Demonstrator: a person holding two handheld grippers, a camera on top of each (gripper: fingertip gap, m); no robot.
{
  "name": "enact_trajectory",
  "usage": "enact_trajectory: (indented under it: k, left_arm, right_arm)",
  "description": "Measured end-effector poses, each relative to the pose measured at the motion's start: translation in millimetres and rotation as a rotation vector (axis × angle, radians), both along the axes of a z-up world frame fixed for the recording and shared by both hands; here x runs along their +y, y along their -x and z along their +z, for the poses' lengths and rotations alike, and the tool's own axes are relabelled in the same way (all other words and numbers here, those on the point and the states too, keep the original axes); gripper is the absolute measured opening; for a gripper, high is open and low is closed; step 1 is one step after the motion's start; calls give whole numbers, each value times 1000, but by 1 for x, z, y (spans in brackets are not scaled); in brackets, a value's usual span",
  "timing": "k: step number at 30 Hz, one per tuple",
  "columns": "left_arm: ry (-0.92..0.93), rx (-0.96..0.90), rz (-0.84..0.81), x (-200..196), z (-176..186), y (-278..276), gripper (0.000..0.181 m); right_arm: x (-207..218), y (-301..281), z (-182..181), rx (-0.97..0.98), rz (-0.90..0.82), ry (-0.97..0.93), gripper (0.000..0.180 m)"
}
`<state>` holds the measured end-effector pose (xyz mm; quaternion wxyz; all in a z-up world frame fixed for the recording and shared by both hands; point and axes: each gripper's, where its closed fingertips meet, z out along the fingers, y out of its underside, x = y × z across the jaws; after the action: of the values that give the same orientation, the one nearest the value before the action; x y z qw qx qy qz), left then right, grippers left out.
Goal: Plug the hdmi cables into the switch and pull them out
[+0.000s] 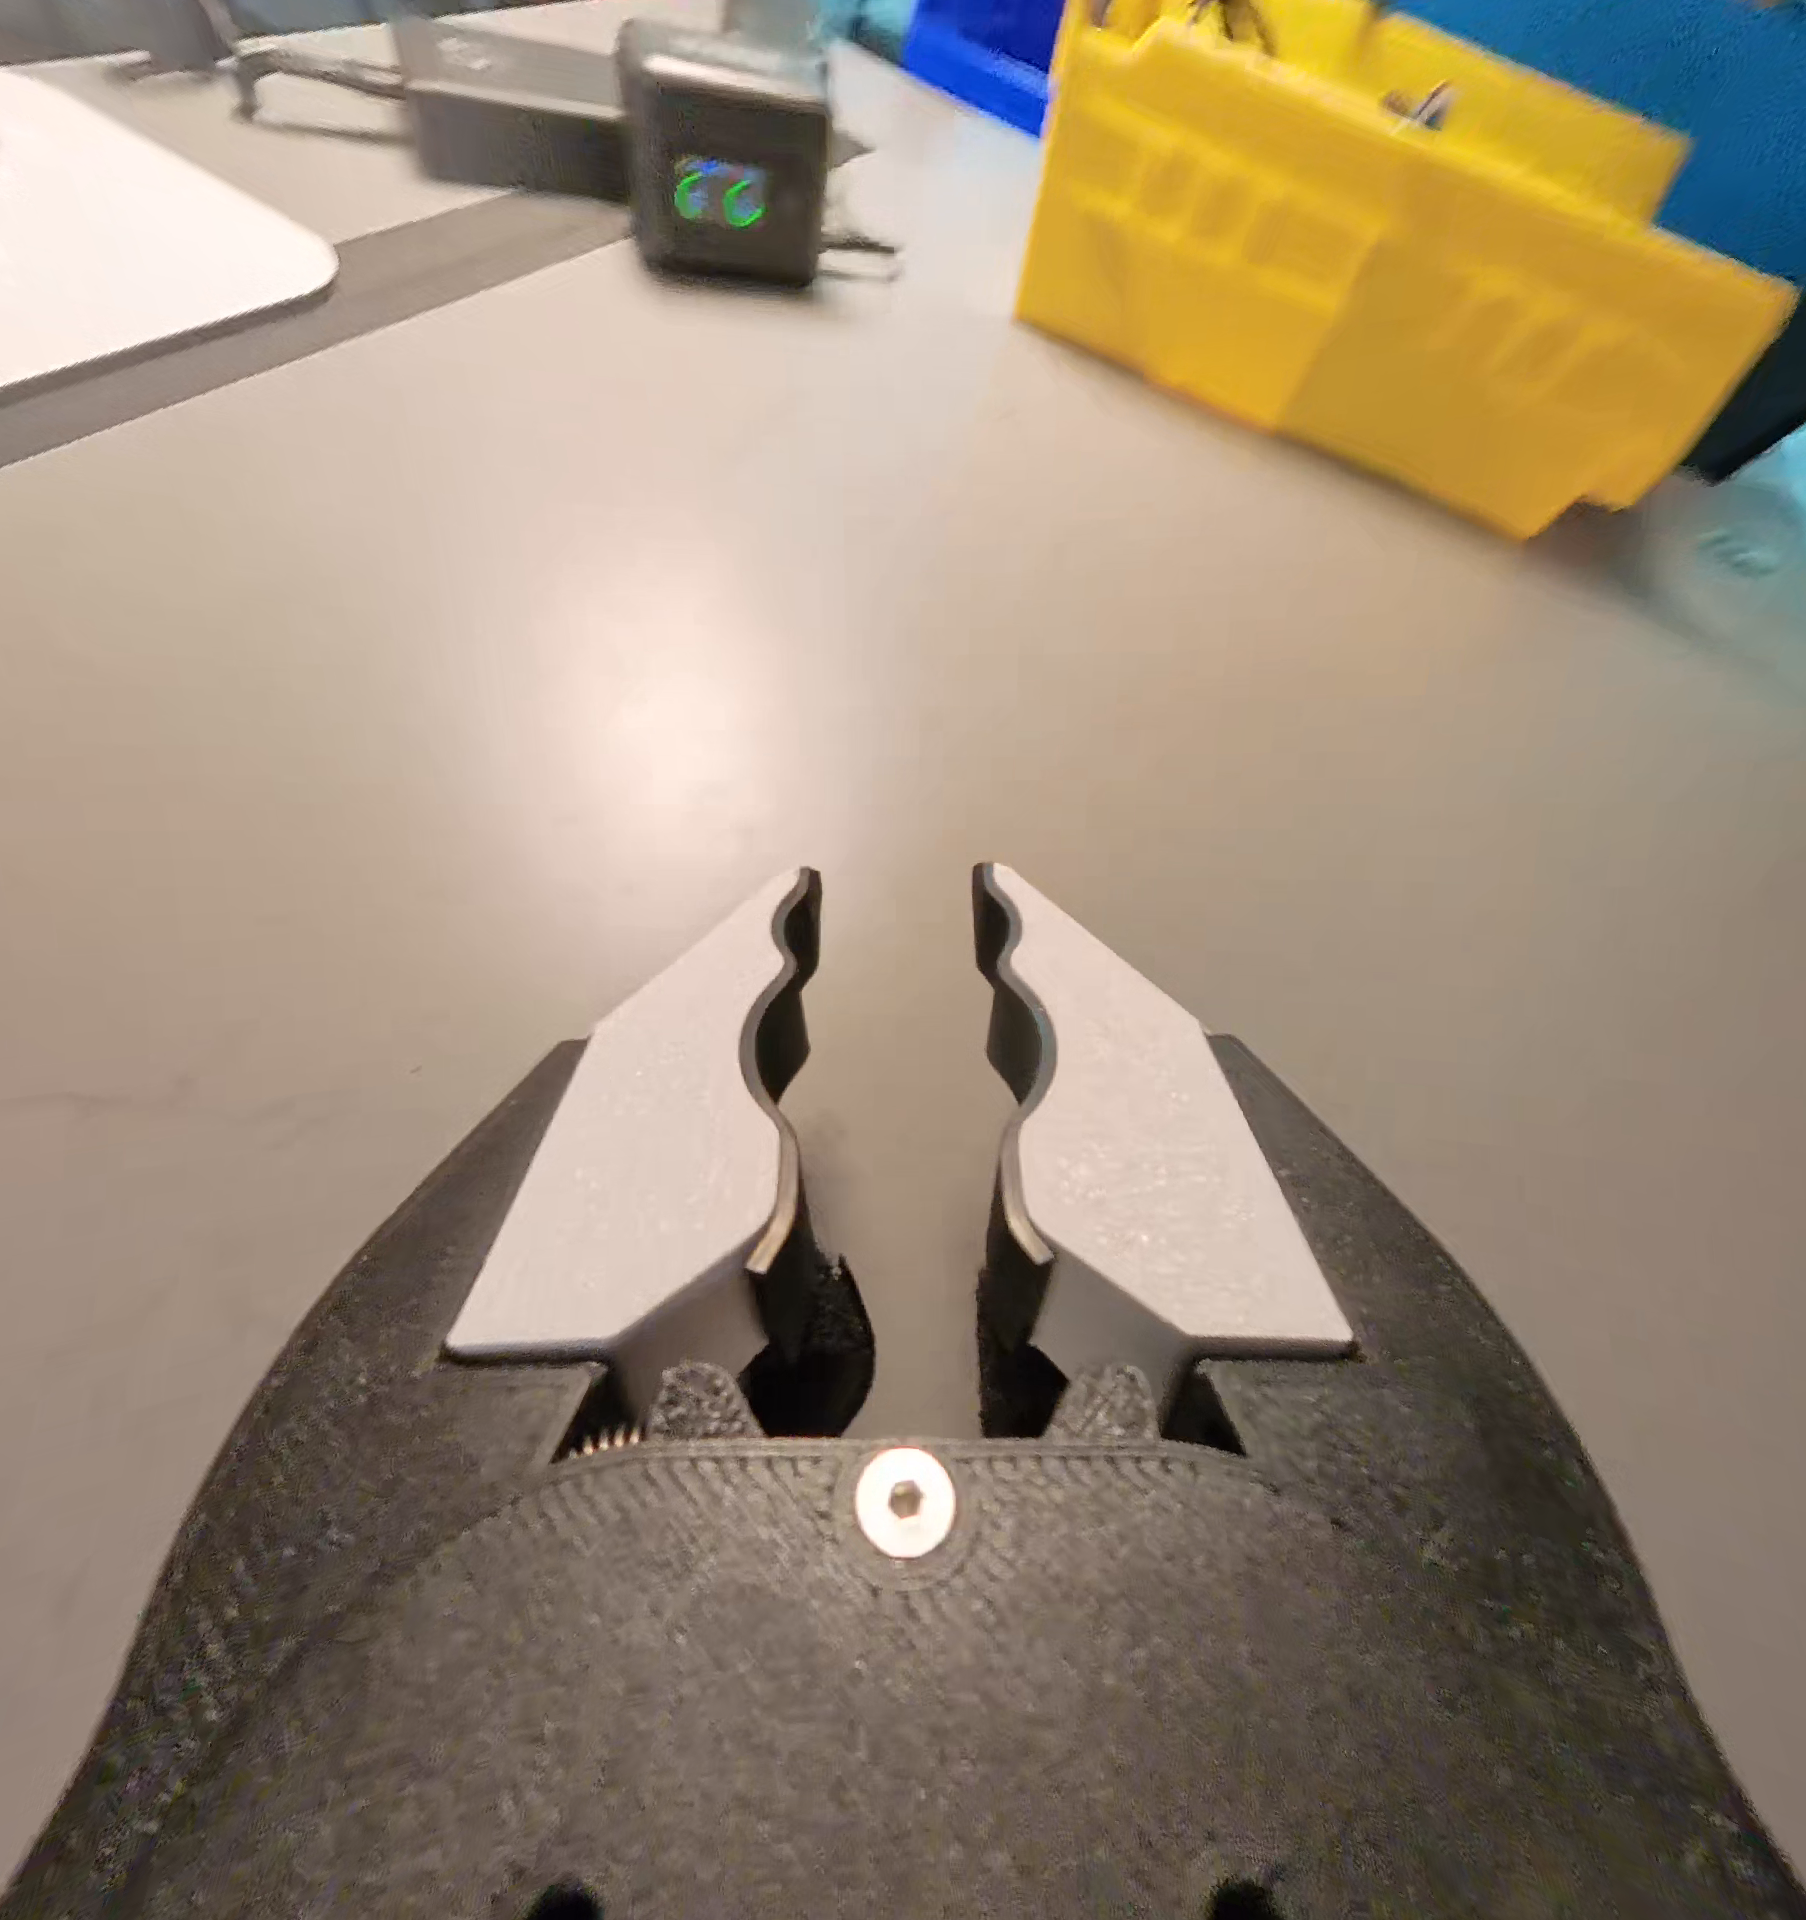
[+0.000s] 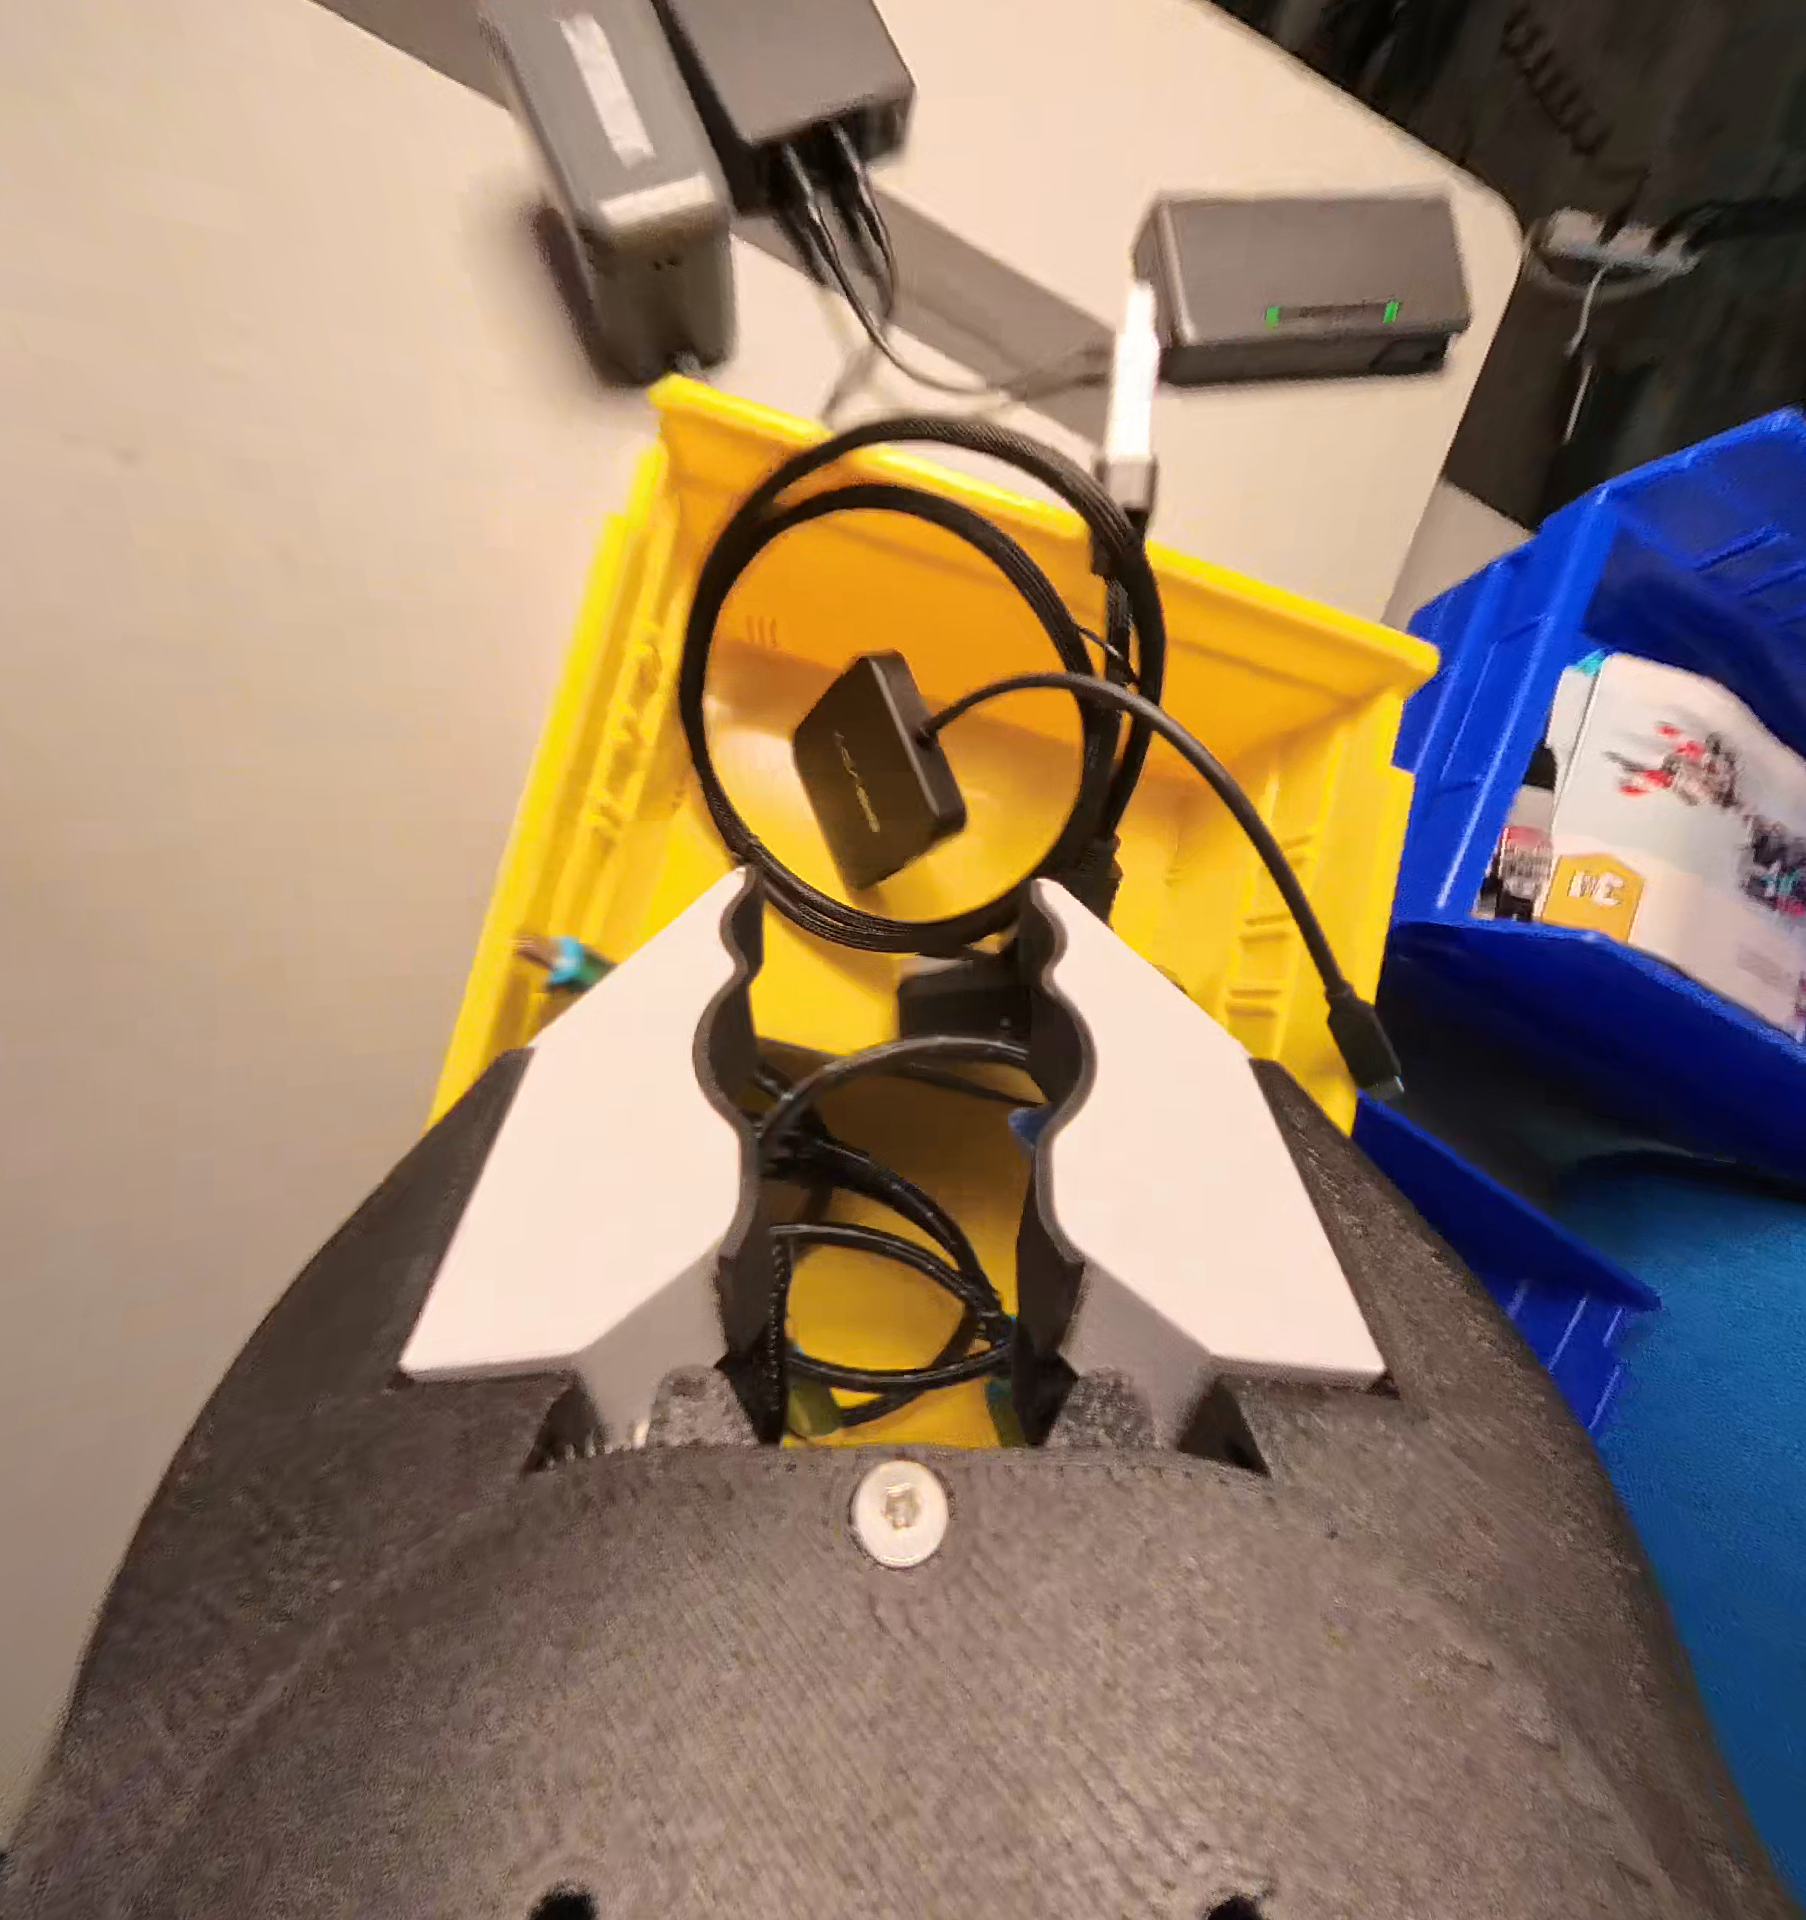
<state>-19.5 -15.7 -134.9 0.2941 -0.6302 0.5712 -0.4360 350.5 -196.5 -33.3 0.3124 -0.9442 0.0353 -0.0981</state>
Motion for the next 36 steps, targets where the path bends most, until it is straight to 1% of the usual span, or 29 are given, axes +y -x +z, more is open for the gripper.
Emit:
enact_trajectory:
  k: [2,5,8,11,13,15,18,20,22,26,29,31,33,34,36]
  left_arm:
    - [-51,32,69,9,-5,0,32]
    - [-126,51,173,25,-6,2,37]
    - [-230,64,290,43,-5,8,38]
    - [-332,87,377,57,-4,14,39]
    - [-361,92,401,60,-3,15,39]
    - [-375,92,418,62,-2,17,40]
    - [-386,94,436,64,-2,18,42]
    - [-388,92,442,65,-1,19,43]
    - [-394,92,444,65,-1,19,44]
    - [-408,99,448,65,-2,19,44]
    - [-402,110,454,66,-3,20,46]
    - [-403,119,461,67,-5,21,47]
    - [-409,129,465,68,-6,21,48]
    - [-412,134,465,67,-6,22,49]
    - [-420,137,463,67,-7,21,49]
  right_arm:
    - [9,33,12,-23,47,-64,50]
    - [34,98,9,-47,148,-127,49]
    - [67,169,-13,-30,248,-193,49]
    - [98,228,-42,12,306,-275,48]
    - [113,255,-63,33,309,-327,44]
    - [118,268,-80,53,271,-391,42]
    - [106,272,-99,126,177,-443,40]
    - [88,260,-90,98,105,-500,42]
    - [64,241,-77,30,22,-540,43]
    - [4,209,-50,-131,-98,-526,56]
    - [-45,172,-23,-318,-216,-470,66]
    - [-77,141,-15,-412,-319,-403,77]
    - [-100,115,-25,-421,-391,-321,88]
    - [-105,108,-34,-389,-403,-289,96]
    - [-107,101,-60,-309,-385,-228,101]
